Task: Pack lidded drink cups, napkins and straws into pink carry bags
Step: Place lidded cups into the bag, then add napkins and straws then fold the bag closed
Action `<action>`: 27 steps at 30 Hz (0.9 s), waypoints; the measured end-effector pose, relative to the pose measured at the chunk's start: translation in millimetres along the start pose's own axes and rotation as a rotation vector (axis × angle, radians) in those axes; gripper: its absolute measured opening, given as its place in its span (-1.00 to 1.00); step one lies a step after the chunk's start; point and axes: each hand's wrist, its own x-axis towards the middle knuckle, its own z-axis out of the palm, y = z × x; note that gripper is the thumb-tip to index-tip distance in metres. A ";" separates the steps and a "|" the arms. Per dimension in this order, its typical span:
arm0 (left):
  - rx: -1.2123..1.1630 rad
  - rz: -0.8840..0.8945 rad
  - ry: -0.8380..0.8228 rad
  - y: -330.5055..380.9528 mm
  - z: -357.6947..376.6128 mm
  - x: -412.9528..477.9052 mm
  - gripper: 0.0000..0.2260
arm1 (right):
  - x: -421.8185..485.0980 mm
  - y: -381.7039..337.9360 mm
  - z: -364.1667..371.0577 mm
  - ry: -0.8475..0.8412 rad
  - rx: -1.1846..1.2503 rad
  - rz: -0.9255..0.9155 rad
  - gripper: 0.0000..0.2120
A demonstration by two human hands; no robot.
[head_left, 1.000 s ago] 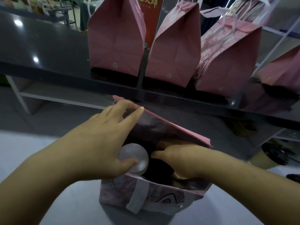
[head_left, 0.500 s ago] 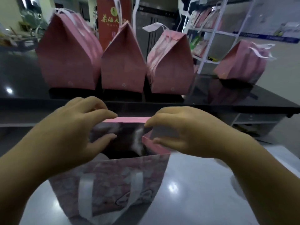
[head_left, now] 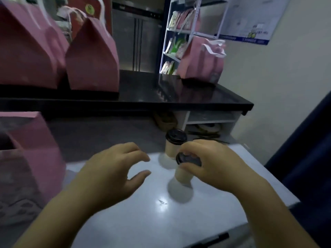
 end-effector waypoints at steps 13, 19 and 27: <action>-0.218 0.075 -0.172 110.1 180.9 102.7 -0.73 | -81.8 202.9 50.8 -0.108 0.027 0.486 -0.65; -0.281 -0.006 -0.252 116.3 271.4 161.6 -0.75 | -71.8 280.1 93.5 -0.177 0.057 0.593 -0.65; -0.227 -0.074 -0.282 106.5 352.6 221.5 -0.64 | -40.7 349.0 144.4 -0.196 0.171 0.655 -0.52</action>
